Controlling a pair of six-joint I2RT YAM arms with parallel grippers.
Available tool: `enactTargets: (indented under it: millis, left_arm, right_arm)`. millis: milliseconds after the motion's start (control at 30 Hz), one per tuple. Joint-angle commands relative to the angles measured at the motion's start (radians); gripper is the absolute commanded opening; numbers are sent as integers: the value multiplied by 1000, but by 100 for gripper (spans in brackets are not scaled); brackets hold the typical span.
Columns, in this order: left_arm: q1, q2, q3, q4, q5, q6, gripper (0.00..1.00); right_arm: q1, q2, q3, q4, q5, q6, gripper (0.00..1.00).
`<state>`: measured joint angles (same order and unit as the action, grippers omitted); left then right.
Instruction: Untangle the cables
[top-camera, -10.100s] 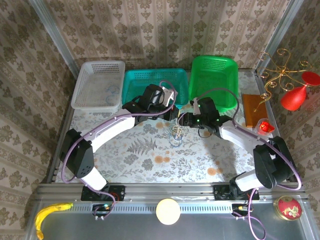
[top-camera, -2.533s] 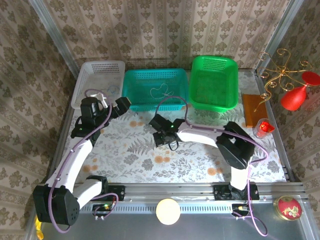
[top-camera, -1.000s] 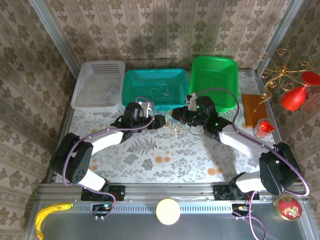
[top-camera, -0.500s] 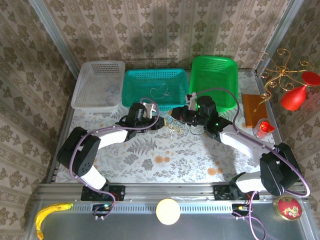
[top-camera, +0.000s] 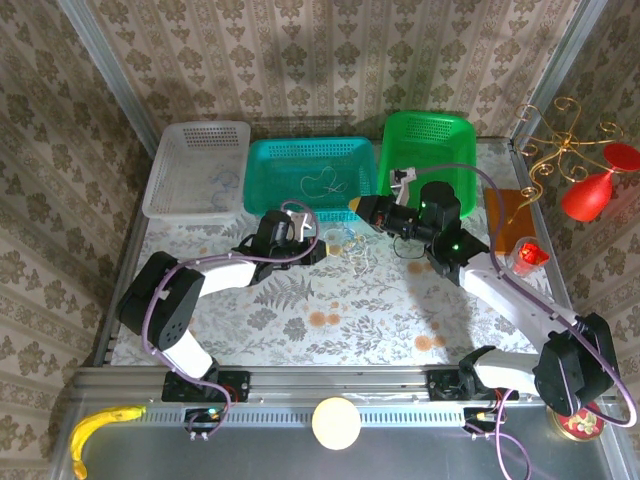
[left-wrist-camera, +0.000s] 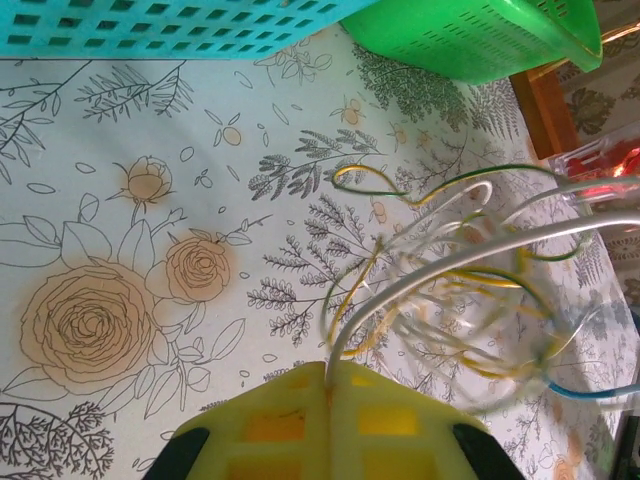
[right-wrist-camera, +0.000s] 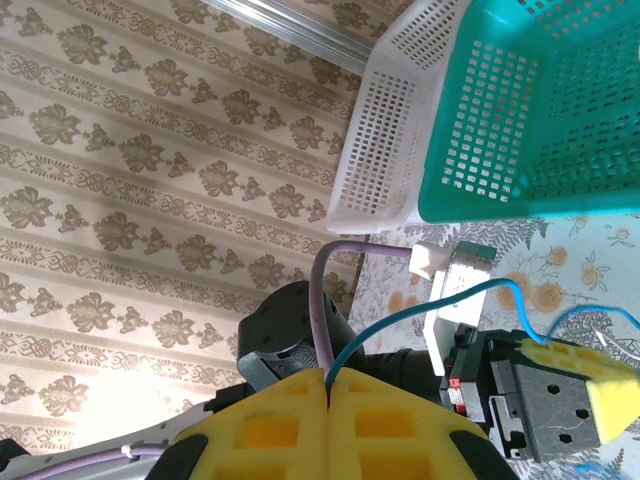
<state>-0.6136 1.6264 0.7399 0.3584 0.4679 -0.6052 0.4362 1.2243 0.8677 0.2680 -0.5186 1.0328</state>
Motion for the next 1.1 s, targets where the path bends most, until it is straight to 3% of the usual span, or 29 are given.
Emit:
enactTargets:
  millis: [0,67,367,467,733,1067]
  left_arm:
    - [9,-15,-10,-9,2,23,0]
    - [11,-33,-7,-25,4,26,3]
    - [44,-203,-40,-125,-1,43,53]
    - [59,-275,-53,-158,-6,38,63]
    - [39,-363,-14,-220,15,140,67]
    - [-87,-257,64,-90,48,198,66]
  right_arm:
    - [-10,23,-38,60,-20,25,0]
    - [-13,32,-60,85,-20,29,0]
    - [-26,39,-108,103,-21,9,0]
    - [-27,38,-105,99,-24,3,0]
    - [-30,44,-75,64,-35,-4,0]
    - [-28,38,-70,50,-34,-1,0]
